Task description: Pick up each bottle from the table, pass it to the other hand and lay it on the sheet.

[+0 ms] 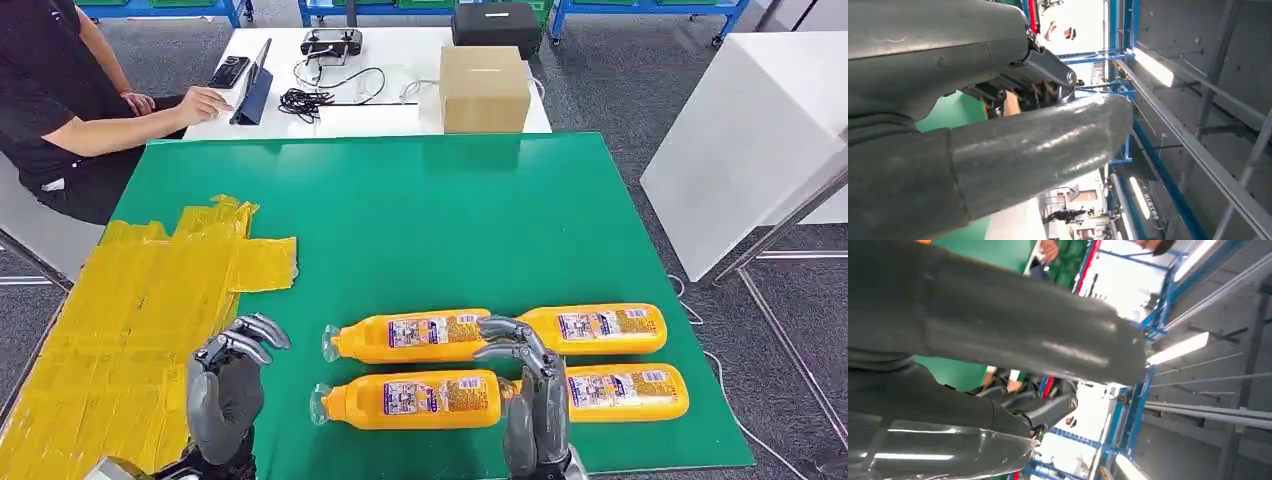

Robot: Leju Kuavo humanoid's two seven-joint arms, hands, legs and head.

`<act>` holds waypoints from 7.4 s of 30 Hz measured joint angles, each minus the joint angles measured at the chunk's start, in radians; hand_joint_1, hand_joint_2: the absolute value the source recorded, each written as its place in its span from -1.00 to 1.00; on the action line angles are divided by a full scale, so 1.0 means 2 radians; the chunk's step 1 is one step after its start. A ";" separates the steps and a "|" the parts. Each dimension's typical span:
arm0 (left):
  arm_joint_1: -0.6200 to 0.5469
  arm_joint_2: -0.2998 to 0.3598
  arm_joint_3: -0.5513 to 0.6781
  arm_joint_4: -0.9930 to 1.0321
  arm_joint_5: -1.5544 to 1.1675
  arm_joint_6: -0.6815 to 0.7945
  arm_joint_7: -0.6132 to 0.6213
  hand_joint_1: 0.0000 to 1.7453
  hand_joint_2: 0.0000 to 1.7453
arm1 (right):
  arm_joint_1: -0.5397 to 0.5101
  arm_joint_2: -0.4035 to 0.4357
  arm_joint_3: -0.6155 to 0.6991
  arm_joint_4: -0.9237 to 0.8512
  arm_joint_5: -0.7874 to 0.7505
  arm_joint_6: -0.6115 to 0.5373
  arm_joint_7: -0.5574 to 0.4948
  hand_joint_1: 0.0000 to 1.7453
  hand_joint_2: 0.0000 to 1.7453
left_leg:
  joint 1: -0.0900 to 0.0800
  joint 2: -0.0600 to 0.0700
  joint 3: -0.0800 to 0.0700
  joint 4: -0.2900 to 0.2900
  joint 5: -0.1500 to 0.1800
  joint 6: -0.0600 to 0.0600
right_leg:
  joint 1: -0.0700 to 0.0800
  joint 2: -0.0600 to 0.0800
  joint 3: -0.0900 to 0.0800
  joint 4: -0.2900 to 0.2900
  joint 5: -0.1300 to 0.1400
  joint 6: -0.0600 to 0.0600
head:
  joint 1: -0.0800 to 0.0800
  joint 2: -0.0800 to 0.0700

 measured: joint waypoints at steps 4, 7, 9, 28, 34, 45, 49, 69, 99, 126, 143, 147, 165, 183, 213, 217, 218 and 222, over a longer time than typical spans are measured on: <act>0.004 0.000 0.004 -0.001 0.001 -0.003 0.000 -1.00 -1.00 | 0.003 0.003 -0.005 0.001 0.006 -0.004 0.003 -1.00 1.00 | 0.000 0.000 0.000 0.000 0.000 0.000 | 0.000 0.000 0.000 0.000 0.000 0.000 | 0.000 0.000; 0.006 -0.001 0.008 -0.002 0.002 -0.004 0.000 -1.00 -1.00 | 0.003 0.004 -0.006 0.002 0.035 -0.007 0.028 -1.00 1.00 | 0.000 0.000 0.000 0.000 0.000 0.000 | 0.000 0.000 0.000 0.000 0.000 0.000 | 0.000 0.000; 0.008 -0.003 0.014 -0.002 0.007 -0.011 0.000 -1.00 -1.00 | 0.004 0.004 -0.006 0.005 0.076 -0.013 0.071 -1.00 1.00 | 0.000 0.000 0.000 0.000 0.000 0.000 | 0.000 0.000 0.000 0.000 0.000 0.000 | 0.000 0.000; 0.017 -0.035 0.071 -0.003 0.028 -0.093 0.000 -1.00 -1.00 | -0.014 -0.077 0.086 0.069 0.283 0.022 0.328 -1.00 1.00 | 0.000 0.000 0.000 0.000 0.001 0.000 | 0.000 0.000 0.000 0.000 0.000 0.001 | 0.000 0.000; 0.019 -0.036 0.074 -0.003 0.028 -0.094 0.000 -1.00 -1.00 | -0.015 -0.085 0.095 0.069 0.279 0.021 0.329 -1.00 1.00 | 0.000 0.000 0.000 0.000 0.001 0.000 | 0.000 0.000 0.000 0.000 0.000 0.001 | 0.000 0.000; 0.024 -0.043 0.086 -0.003 0.031 -0.103 0.000 -1.00 -1.00 | -0.015 -0.111 0.118 0.068 0.307 0.013 0.398 -1.00 1.00 | 0.000 0.000 0.000 0.000 0.001 0.000 | 0.000 0.000 0.000 0.000 0.000 0.001 | 0.000 0.000; 0.026 -0.045 0.088 -0.003 0.033 -0.107 0.000 -1.00 -1.00 | -0.016 -0.116 0.118 0.071 0.325 0.013 0.425 -1.00 1.00 | 0.000 0.000 0.000 0.000 0.001 0.000 | 0.000 0.000 0.000 0.000 0.000 0.001 | 0.000 0.000; 0.027 -0.050 0.085 -0.003 0.038 -0.117 0.000 -1.00 -1.00 | -0.036 -0.121 0.098 0.105 0.352 0.075 0.467 -1.00 1.00 | 0.000 0.000 0.000 0.000 0.001 0.000 | 0.000 0.000 0.000 0.000 0.001 0.001 | 0.000 0.000; 0.011 -0.053 0.081 0.006 0.053 -0.137 0.000 -1.00 -1.00 | -0.170 -0.108 0.086 0.229 0.290 0.274 0.394 1.00 1.00 | 0.000 0.002 0.003 0.000 0.001 0.000 | 0.000 0.001 -0.002 0.000 0.001 0.001 | 0.000 0.000; 0.014 -0.048 0.075 0.055 0.186 -0.089 0.075 -1.00 1.00 | -0.080 -0.100 0.070 0.144 0.075 0.081 0.255 1.00 1.00 | 0.000 0.000 -0.002 0.000 0.002 0.000 | 0.000 0.000 -0.002 0.000 0.003 0.001 | 0.000 0.000; 0.005 -0.046 0.060 0.094 0.214 -0.065 0.090 -1.00 1.00 | -0.056 -0.036 0.028 0.088 0.029 0.014 0.184 1.00 1.00 | 0.000 0.000 -0.002 0.000 0.003 0.000 | 0.000 0.000 -0.002 0.000 0.003 0.001 | 0.000 0.000; 0.000 -0.044 0.052 0.100 0.214 -0.072 0.093 -1.00 1.00 | -0.069 -0.029 0.025 0.092 0.035 0.022 0.188 1.00 1.00 | 0.000 0.001 -0.002 0.000 0.003 0.000 | 0.000 0.000 -0.002 0.000 0.003 0.001 | 0.000 0.000; -0.020 -0.035 0.027 0.114 0.235 -0.150 0.120 -1.00 1.00 | -0.166 -0.005 0.099 0.201 0.148 0.090 0.274 1.00 1.00 | 0.000 0.000 -0.003 0.000 0.003 0.000 | 0.000 0.000 -0.002 0.000 0.003 0.001 | 0.000 0.000; -0.019 -0.034 0.047 0.121 0.264 -0.173 0.133 -1.00 1.00 | -0.205 -0.002 0.170 0.232 0.193 0.125 0.285 1.00 1.00 | 0.000 0.000 -0.003 0.000 0.003 0.000 | 0.000 0.000 -0.002 0.000 0.003 0.001 | 0.000 0.000; 0.004 -0.040 0.086 0.128 0.239 -0.127 0.109 1.00 1.00 | -0.231 0.028 0.211 0.279 0.157 0.141 0.278 -1.00 -1.00 | 0.000 0.000 -0.003 0.000 0.003 0.000 | 0.000 0.000 -0.002 0.000 0.003 0.001 | 0.000 0.000; 0.003 -0.041 0.094 0.117 0.161 -0.071 0.088 1.00 1.00 | -0.214 0.012 0.208 0.268 0.189 0.091 0.289 -1.00 -1.00 | 0.000 0.000 -0.003 0.000 0.003 0.000 | 0.000 0.000 -0.003 0.000 0.003 0.001 | 0.000 0.000; 0.001 -0.041 0.098 0.113 0.103 -0.028 0.078 1.00 1.00 | -0.206 0.003 0.201 0.259 0.212 0.071 0.302 -1.00 -1.00 | 0.000 0.000 -0.003 0.000 0.003 0.000 | 0.000 0.000 -0.003 0.000 0.003 0.001 | 0.000 0.000; -0.029 -0.024 0.121 0.114 -0.205 0.189 0.099 1.00 1.00 | -0.183 -0.045 0.145 0.214 0.286 0.043 0.348 -1.00 1.00 | 0.000 0.000 -0.003 0.000 0.004 0.000 | 0.000 0.000 -0.002 0.000 0.003 0.001 | 0.000 0.000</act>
